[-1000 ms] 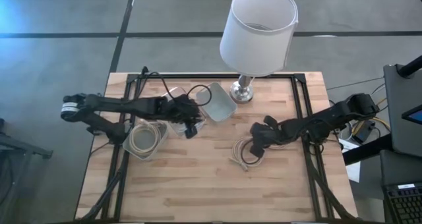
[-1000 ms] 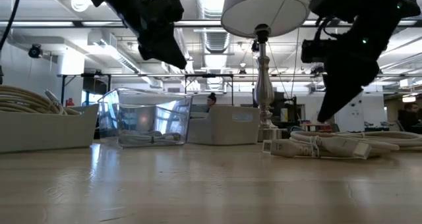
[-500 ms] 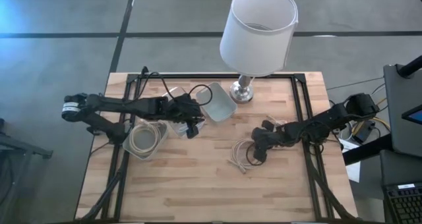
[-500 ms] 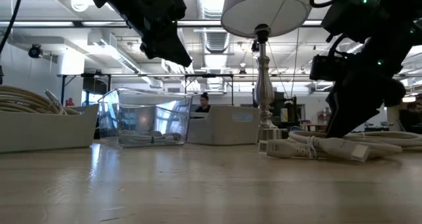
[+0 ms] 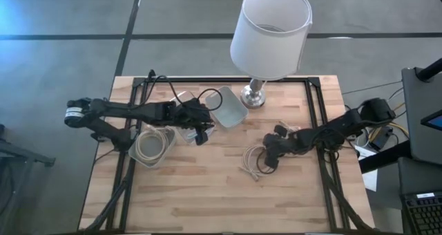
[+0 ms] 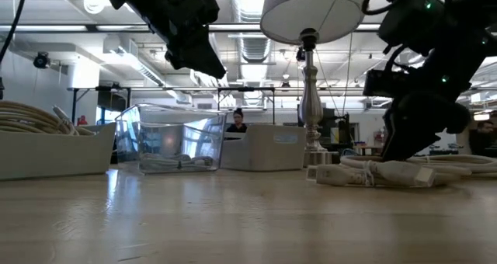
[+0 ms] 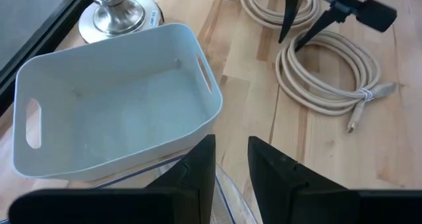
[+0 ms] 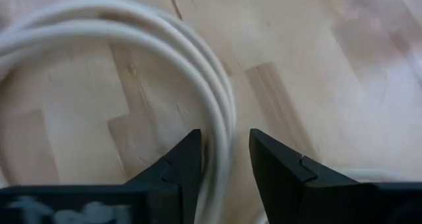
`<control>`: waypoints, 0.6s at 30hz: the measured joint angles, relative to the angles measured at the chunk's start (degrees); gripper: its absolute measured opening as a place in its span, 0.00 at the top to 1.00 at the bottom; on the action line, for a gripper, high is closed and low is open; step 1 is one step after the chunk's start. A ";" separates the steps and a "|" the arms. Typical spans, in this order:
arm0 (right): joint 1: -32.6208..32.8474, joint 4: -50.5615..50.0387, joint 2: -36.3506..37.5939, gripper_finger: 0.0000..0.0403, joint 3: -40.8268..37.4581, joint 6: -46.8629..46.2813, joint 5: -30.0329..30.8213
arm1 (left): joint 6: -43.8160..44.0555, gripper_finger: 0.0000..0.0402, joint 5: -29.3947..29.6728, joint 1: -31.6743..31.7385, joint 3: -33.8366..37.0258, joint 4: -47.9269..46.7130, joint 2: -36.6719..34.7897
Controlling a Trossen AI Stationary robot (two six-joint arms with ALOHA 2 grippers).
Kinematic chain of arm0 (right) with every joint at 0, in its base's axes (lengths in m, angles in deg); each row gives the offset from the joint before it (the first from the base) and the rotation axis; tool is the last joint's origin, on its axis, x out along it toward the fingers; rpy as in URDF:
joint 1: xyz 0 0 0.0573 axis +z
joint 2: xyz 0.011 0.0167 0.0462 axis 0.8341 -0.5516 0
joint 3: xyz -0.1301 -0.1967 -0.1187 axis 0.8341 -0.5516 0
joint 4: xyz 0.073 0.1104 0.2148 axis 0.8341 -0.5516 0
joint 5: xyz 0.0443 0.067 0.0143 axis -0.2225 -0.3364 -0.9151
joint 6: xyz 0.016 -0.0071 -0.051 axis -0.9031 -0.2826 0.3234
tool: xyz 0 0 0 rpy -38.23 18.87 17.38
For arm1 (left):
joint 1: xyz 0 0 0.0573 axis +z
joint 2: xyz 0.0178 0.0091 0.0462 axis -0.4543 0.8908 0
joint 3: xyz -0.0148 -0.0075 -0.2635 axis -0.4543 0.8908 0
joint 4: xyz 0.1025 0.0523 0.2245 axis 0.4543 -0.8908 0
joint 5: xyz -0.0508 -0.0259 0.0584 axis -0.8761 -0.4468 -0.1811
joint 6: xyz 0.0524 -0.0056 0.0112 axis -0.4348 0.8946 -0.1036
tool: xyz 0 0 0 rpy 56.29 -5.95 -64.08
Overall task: Pick & Place USB Port
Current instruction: Put the brown hdmi cable into the right gray bin
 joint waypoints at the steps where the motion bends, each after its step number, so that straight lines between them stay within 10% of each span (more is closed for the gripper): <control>1: 0.00 0.08 -0.72 0.70 0.00 -0.08 -0.26 | 0.15 0.77 0.00 -0.02 0.00 0.06 0.00; 18: 0.02 2.35 -5.82 0.95 5.69 13.36 -1.28 | 5.23 0.77 -0.02 -0.04 0.02 1.21 0.00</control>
